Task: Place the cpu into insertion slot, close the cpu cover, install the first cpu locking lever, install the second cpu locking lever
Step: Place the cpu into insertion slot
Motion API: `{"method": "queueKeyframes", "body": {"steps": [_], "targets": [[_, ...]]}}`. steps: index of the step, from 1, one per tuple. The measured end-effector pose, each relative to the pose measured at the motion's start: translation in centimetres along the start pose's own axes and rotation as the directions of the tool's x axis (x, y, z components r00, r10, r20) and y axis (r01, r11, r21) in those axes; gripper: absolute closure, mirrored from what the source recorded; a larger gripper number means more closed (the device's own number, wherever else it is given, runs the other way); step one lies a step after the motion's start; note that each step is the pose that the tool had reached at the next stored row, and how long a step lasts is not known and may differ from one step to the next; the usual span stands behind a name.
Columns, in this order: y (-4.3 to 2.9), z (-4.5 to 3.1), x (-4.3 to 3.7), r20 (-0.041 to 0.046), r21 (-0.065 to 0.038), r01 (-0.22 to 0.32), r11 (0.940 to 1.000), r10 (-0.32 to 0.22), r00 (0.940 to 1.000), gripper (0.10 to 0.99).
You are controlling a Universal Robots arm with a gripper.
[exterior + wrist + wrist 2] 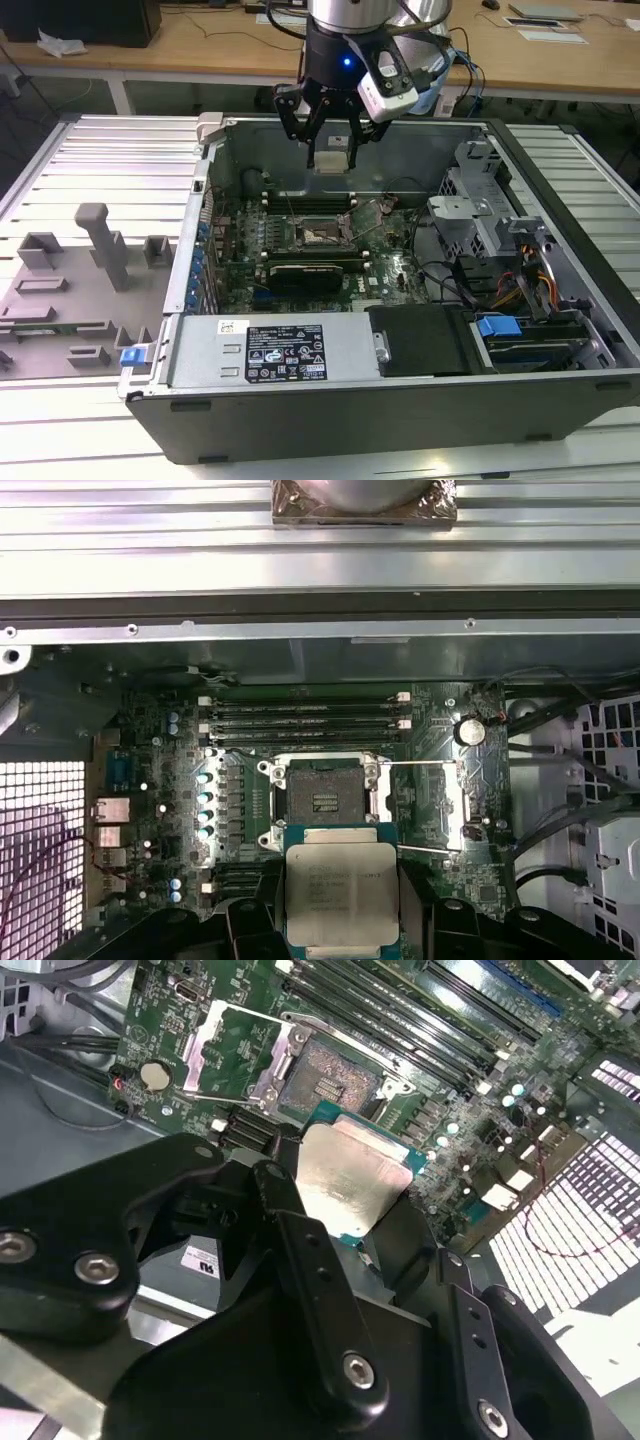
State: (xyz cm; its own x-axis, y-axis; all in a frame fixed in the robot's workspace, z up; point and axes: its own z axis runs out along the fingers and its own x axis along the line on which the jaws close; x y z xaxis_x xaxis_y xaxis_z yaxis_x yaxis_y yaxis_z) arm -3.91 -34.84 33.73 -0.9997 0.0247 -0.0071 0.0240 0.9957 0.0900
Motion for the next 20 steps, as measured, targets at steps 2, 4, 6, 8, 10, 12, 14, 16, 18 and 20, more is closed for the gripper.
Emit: {"method": "queueKeyframes", "body": {"steps": [2,4,6,8,10,12,14,16,18,20], "targets": [[-0.06,0.93,0.01,0.0001,0.000,0.000,1.0000,0.000,1.0000,0.545],[-0.12,1.65,0.01,0.0001,0.000,0.000,1.0000,0.000,1.0000,0.545],[-0.17,2.27,0.02,0.0007,0.000,-0.006,1.0000,0.006,1.0000,0.545],[-0.20,2.58,0.03,0.0030,0.000,-0.031,0.9995,0.031,0.9995,0.545],[-0.22,2.84,0.02,0.0073,0.000,-0.079,0.9969,0.079,0.9969,0.545],[-0.23,3.01,0.02,0.0111,0.000,-0.120,0.9928,0.120,0.9927,0.545],[-0.24,3.10,0.02,0.0147,0.000,-0.160,0.9872,0.160,0.9871,0.545],[-0.25,3.19,0.02,0.0186,0.000,-0.203,0.9792,0.203,0.9790,0.545],[-0.26,3.25,0.03,0.0219,-0.001,-0.239,0.9711,0.239,0.9709,0.545],[-0.26,3.33,0.03,0.0255,-0.001,-0.277,0.9608,0.277,0.9604,0.545]]}}
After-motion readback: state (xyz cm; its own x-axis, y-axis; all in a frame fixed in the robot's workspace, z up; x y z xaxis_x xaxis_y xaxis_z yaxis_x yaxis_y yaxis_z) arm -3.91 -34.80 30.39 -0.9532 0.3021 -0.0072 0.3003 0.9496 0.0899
